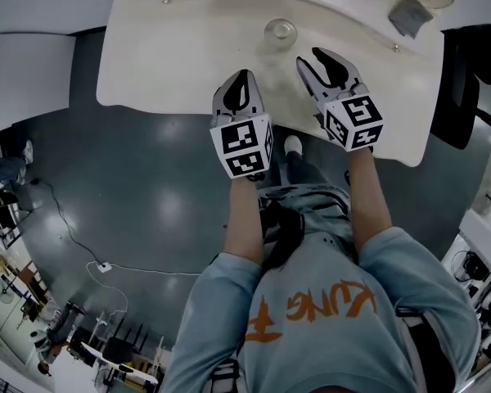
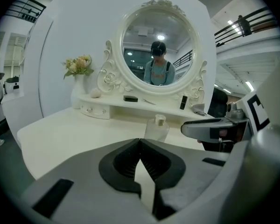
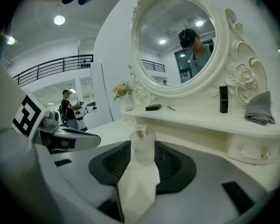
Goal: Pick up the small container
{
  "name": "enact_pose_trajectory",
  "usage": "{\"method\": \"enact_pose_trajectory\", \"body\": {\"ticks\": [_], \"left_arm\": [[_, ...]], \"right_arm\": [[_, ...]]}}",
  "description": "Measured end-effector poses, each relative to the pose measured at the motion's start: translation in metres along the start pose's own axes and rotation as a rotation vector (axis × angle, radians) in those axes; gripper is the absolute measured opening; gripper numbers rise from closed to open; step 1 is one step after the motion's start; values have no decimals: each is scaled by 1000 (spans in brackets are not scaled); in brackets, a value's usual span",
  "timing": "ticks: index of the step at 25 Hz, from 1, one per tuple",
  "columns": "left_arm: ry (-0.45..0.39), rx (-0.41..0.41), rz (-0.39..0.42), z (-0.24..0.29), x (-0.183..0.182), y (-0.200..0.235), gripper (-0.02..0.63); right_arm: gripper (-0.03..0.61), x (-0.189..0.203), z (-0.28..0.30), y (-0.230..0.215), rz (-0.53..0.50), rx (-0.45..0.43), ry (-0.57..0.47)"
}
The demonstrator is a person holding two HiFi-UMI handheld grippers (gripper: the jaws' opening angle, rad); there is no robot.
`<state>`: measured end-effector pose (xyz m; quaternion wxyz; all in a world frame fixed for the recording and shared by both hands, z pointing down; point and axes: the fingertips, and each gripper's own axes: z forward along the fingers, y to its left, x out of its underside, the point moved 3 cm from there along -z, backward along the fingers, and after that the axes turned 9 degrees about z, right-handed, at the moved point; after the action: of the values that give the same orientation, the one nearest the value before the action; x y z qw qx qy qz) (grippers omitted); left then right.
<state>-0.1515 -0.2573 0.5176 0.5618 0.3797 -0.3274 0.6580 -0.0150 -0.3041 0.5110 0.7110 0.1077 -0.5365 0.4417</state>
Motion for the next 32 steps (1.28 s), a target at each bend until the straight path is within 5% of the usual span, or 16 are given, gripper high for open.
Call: {"method": "enact_pose_trajectory", "body": {"ticks": [10,32], "left_arm": [[17,44,-39,25,1,3,21],[67,82,-56,52,6,33,21]], "right_arm": [[293,20,46,2,-103,0,106],[324,17,103,-5,-128,42,147]]}}
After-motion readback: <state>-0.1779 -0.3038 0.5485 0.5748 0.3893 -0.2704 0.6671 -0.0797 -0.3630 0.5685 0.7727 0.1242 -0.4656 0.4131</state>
